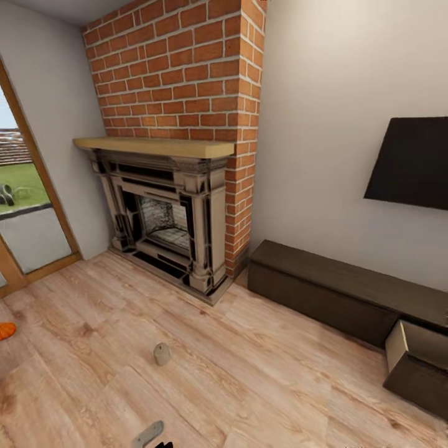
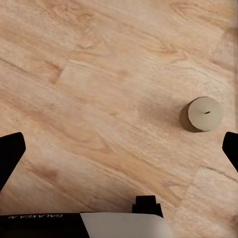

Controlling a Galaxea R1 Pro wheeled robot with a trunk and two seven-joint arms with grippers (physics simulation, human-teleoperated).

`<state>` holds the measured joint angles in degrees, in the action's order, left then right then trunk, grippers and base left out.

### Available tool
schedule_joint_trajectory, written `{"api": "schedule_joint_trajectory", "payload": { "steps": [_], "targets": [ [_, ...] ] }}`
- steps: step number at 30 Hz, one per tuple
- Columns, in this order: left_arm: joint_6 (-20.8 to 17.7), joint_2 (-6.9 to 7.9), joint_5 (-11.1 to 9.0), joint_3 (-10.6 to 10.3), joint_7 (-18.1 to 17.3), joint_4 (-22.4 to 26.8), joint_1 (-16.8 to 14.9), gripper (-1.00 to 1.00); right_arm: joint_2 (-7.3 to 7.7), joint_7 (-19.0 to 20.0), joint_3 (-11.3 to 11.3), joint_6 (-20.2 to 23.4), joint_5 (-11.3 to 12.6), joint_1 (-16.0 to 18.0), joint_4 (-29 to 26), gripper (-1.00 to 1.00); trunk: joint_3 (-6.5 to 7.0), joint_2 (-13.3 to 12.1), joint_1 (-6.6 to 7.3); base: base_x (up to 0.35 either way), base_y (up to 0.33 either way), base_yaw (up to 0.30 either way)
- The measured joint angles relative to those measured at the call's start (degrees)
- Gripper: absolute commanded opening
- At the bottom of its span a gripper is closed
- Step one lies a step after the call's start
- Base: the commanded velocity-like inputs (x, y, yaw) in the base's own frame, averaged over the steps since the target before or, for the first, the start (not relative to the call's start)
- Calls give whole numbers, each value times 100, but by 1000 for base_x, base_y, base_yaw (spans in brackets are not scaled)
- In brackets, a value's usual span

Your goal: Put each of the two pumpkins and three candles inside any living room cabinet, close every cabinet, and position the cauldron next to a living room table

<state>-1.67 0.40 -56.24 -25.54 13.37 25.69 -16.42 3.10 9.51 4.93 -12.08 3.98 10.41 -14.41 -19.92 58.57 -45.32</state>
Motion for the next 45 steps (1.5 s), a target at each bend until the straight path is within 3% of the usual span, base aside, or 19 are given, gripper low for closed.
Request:
{"api": "schedule_joint_trajectory", "payload": {
  "steps": [45],
  "targets": [
    [-8,-63,46,18,-5,1,2,100,0,0,-1,0,1,2,0,100,190,0,1,112,119,-258]
  ]
}}
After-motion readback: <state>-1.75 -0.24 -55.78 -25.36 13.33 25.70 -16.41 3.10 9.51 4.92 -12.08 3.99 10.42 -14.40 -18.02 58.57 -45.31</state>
